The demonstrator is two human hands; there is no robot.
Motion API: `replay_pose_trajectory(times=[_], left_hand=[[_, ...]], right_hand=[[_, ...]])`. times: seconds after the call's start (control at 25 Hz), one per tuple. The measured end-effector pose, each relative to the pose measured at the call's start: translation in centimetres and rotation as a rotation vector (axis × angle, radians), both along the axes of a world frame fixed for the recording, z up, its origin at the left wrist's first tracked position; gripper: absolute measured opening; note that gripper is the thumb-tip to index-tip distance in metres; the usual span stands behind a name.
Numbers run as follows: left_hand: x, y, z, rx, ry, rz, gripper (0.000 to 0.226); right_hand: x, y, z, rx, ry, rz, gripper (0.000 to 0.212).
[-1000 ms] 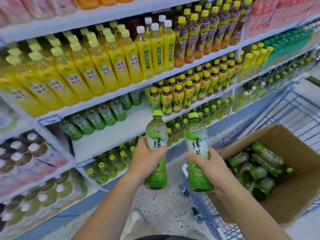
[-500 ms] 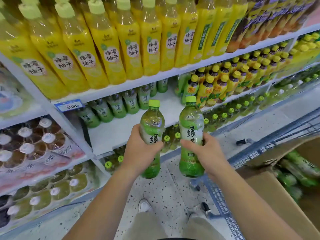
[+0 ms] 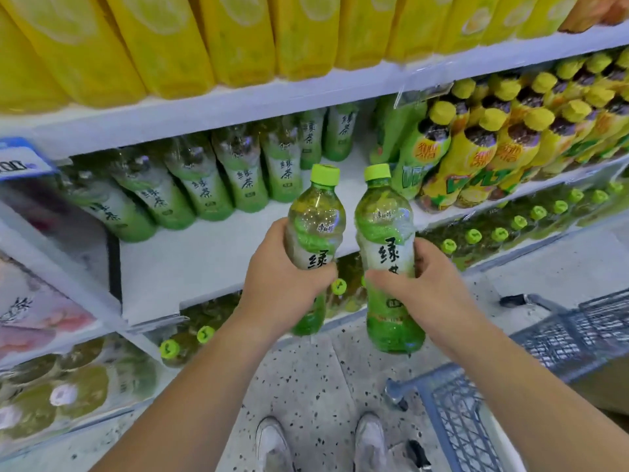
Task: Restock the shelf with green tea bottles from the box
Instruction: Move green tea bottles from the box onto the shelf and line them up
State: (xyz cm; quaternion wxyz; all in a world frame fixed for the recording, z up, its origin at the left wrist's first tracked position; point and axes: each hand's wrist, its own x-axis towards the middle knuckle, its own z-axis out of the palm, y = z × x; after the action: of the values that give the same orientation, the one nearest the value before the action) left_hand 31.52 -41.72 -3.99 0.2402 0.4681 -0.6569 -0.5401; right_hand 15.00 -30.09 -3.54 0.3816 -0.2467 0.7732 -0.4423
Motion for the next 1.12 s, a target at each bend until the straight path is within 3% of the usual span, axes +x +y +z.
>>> replay_pose_trajectory(times=[0.16,0.4,0.84,1.0,1.12], left_hand=[[-2.3,-1.7,-2.8,-0.09,0.008,0.037,0.043],[-5.9,-5.0,-4.6,-0.229,0.064,0.143,0.04],[-8.7,-8.0,-6.8,-0.381,0.226,0.135,0.053],[-8.1,-7.4,-9.2,-0.314,0.019,0.11,0.052],[-7.5,-6.6,-11.7,-0.293,-0.119,0.155,0.05]], right_hand=[[-2.6,-2.0,-3.3,0.005,0.153,0.005,0.027],[-6.6,-7.3,-5.8,-0.076,0.318,0.015,0.033],[-8.4,-11.6,-8.1,-0.373,0.337,0.021,0.041],[-8.4,-11.2,-8.9,-0.405,0.306,0.045,0.035],[-8.1,-10.5,-11.1,-0.288,0.354,0.053,0.033]])
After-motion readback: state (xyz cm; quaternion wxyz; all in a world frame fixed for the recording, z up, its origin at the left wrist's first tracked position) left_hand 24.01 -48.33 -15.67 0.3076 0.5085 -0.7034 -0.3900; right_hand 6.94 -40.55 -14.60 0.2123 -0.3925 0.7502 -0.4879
